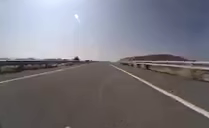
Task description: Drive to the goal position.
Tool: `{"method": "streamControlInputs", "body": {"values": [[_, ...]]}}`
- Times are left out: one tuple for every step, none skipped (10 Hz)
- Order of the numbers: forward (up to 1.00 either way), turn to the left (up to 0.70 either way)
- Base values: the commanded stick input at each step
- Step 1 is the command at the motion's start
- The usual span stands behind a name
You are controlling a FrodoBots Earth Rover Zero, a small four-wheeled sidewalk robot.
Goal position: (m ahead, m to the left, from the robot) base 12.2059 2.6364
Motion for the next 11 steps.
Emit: {"method": "streamControlInputs", "body": {"values": [[1.0, 0.0], [1.0, 0.0], [1.0, 0.0], [1.0, 0.0], [1.0, 0.0], [1.0, 0.0], [1.0, 0.0], [1.0, 0.0], [1.0, 0.0], [1.0, 0.0], [1.0, 0.0]]}}
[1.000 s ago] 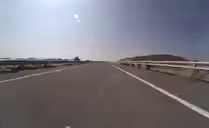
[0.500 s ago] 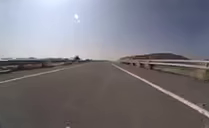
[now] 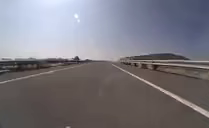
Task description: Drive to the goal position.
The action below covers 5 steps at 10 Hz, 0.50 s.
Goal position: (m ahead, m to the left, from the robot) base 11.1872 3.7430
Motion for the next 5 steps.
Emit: {"method": "streamControlInputs", "body": {"values": [[1.0, 0.0], [1.0, 0.0], [1.0, 0.0], [1.0, 0.0], [1.0, 0.0]]}}
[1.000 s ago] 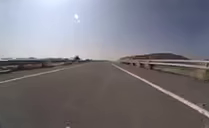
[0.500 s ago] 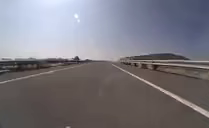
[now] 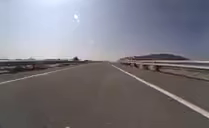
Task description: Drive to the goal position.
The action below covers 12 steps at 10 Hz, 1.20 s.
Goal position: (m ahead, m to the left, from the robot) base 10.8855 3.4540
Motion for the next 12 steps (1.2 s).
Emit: {"method": "streamControlInputs", "body": {"values": [[1.0, 0.0], [1.0, 0.0], [1.0, 0.0], [1.0, 0.0], [1.0, 0.0], [1.0, 0.0], [1.0, 0.0], [1.0, 0.0], [1.0, 0.0], [1.0, 0.0], [1.0, 0.0], [1.0, 0.0]]}}
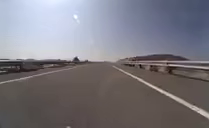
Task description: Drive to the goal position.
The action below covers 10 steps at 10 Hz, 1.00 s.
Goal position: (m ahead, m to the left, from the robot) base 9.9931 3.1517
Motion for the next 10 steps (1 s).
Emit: {"method": "streamControlInputs", "body": {"values": [[1.0, 0.0], [1.0, 0.0], [1.0, 0.0], [1.0, 0.0], [1.0, 0.0], [1.0, 0.0], [1.0, 0.0], [1.0, 0.0], [1.0, 0.0], [1.0, 0.0]]}}
